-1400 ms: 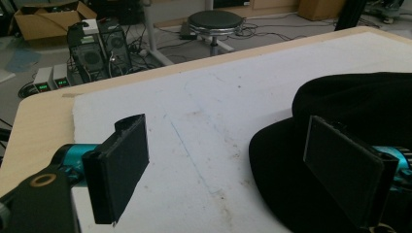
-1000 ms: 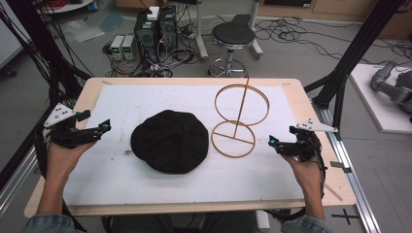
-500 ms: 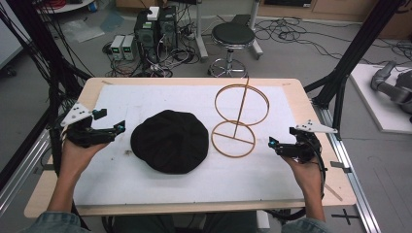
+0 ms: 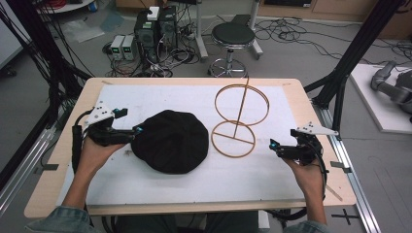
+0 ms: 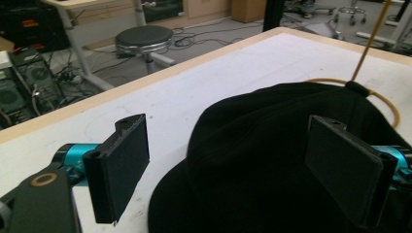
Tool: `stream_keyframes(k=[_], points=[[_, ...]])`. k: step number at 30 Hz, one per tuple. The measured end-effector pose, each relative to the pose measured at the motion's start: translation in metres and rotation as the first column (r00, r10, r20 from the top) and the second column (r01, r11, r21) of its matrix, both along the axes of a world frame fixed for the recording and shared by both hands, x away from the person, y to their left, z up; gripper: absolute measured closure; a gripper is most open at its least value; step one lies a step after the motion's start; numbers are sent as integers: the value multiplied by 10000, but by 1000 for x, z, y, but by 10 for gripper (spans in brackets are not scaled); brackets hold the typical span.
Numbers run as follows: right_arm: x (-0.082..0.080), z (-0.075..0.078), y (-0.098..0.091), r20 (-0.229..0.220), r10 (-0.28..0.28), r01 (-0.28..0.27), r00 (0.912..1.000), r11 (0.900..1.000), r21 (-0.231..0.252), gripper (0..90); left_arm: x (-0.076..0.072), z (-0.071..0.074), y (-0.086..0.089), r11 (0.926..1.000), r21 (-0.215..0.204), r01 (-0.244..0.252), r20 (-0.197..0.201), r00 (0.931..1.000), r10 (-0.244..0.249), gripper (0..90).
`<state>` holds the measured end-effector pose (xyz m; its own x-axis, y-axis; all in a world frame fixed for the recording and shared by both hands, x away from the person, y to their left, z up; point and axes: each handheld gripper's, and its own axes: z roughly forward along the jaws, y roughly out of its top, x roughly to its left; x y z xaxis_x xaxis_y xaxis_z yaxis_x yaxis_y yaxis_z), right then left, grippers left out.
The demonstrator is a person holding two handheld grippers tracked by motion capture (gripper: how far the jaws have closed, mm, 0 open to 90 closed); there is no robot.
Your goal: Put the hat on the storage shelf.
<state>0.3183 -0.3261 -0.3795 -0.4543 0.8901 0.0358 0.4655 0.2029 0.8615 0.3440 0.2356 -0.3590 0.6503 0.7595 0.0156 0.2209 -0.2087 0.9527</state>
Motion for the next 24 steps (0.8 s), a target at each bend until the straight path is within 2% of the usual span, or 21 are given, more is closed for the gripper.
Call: stream_keyframes(k=[1, 5, 14, 17, 20, 22, 24], points=[[-1, 0, 0, 23, -10, 10, 10000, 10000, 2, 98, 1, 0, -6, 9997, -51, 238, 22, 9997, -238, 169], [-2, 0, 0, -22, -4, 4, 10000, 10000, -32, 98, 3, -1, -17, 9977, -23, 674, 137, 9976, -673, 169], [-1, -1, 0, -4, 41, -42, 10000, 10000, -71, 98, 6, -3, -34, 9944, -8, 1059, 91, 9943, -1058, 171], [-1, -2, 2, -74, 57, -57, 10000, 10000, -46, 98, 7, -4, -45, 9888, 205, 1480, 31, 9890, -1481, 171], [0, -2, 2, -40, 97, -97, 9999, 9999, -49, 98, 8, -6, -51, 9872, 322, 1561, 19, 9877, -1562, 172], [-1, -2, 3, -81, 108, -108, 9999, 9999, -23, 98, 9, -8, -57, 9864, 587, 1533, -82, 9882, -1531, 173], [-1, -2, 3, -64, 98, -98, 9999, 10000, -13, 98, 9, -9, -58, 9858, 568, 1577, -120, 9875, -1573, 173]])
